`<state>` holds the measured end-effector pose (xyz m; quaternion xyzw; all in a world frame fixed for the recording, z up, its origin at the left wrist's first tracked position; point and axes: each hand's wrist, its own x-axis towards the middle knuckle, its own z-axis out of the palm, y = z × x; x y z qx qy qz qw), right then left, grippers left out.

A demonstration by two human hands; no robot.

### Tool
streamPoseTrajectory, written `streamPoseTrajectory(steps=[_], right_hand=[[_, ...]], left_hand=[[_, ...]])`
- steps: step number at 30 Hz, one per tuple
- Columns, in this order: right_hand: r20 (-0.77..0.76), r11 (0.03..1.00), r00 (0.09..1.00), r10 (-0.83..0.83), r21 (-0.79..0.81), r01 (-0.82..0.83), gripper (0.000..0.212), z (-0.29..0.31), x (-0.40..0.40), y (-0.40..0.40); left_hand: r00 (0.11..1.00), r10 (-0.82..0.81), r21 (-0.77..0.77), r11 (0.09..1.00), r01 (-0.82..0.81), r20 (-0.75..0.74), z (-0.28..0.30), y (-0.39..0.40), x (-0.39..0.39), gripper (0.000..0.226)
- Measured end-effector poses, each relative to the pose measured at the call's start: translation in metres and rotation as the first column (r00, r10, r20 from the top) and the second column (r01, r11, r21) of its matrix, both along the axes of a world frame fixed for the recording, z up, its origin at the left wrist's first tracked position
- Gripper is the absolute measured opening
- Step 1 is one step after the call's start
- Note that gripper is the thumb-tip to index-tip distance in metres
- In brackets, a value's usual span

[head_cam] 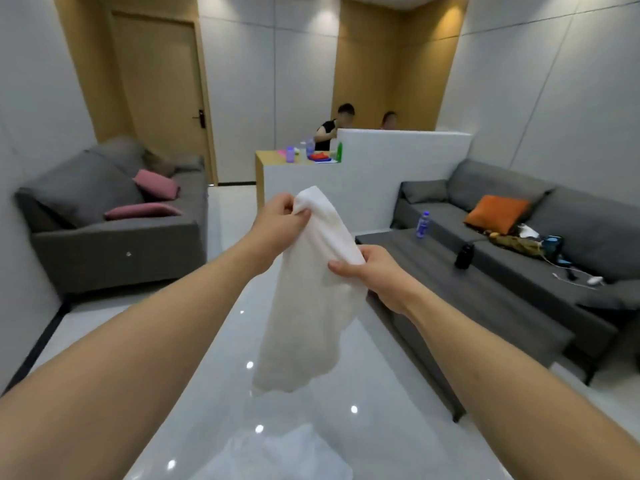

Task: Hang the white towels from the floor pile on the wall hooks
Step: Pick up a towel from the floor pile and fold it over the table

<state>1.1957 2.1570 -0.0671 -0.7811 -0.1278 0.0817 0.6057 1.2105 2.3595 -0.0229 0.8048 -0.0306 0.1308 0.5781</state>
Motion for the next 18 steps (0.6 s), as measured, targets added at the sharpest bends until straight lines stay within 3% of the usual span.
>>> streamPoseTrajectory(steps=[4,9,13,18], right_hand=[[0.066,0.981,0.982,-0.174,-0.078,0.179,0.027,0.019,-0.02,-0.089],[0.182,0.907,0.918,-0.352,-0.176,0.383,0.025,0.039,-0.032,-0.205],[0.178,0.92,0.928,-0.327,-0.166,0.356,0.021,0.053,-0.036,-0.287],[0.272,0.853,0.902,-0.334,-0.32,0.412,0.033,0.054,-0.04,-0.403]], left_hand=[[0.999,-0.009,-0.013,1.0,0.009,0.031,0.028,-0.054,0.004,0.016],[0.971,-0.24,0.065,0.968,0.241,-0.02,0.038,-0.148,0.002,0.021],[0.92,-0.372,0.068,0.922,0.382,-0.123,0.028,-0.24,0.002,0.02],[0.873,-0.454,0.096,0.875,0.474,-0.176,0.015,-0.362,0.008,0.016]])
